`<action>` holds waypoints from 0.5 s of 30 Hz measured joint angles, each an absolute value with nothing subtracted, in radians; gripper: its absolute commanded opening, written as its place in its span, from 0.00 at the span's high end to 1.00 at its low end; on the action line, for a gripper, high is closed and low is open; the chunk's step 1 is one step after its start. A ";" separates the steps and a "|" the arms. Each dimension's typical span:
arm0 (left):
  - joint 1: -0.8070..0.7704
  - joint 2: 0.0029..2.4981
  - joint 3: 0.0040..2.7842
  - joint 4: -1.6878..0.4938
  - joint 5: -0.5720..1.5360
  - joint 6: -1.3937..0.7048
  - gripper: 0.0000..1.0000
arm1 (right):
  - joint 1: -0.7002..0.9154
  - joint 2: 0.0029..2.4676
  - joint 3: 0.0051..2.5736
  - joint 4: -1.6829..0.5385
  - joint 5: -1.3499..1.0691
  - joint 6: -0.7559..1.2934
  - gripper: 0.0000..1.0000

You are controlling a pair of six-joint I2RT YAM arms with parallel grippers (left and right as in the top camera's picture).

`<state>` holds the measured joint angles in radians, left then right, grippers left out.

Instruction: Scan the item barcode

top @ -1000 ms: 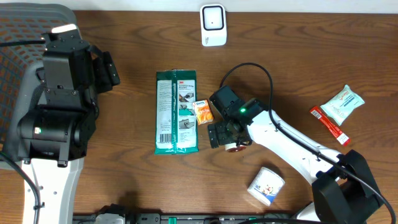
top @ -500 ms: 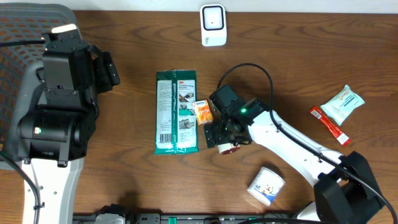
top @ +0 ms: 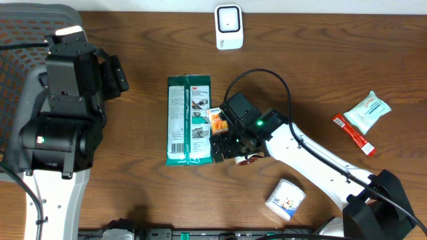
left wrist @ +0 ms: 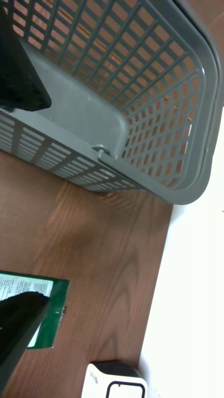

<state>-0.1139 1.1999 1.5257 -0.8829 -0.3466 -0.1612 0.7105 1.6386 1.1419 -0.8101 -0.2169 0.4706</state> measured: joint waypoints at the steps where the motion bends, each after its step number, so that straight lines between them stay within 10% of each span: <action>1: -0.114 1.200 1.526 -0.883 -0.347 -0.161 0.08 | 0.710 1.639 1.142 -0.810 -0.212 0.472 0.01; 12: -0.114 1.200 1.526 -0.883 -0.347 -0.161 0.08 | 0.722 1.634 1.238 -0.905 -0.108 0.431 0.01; 15: -0.114 1.200 1.526 -0.883 -0.347 -0.161 0.08 | 0.725 1.629 1.254 -0.897 -0.139 0.355 0.25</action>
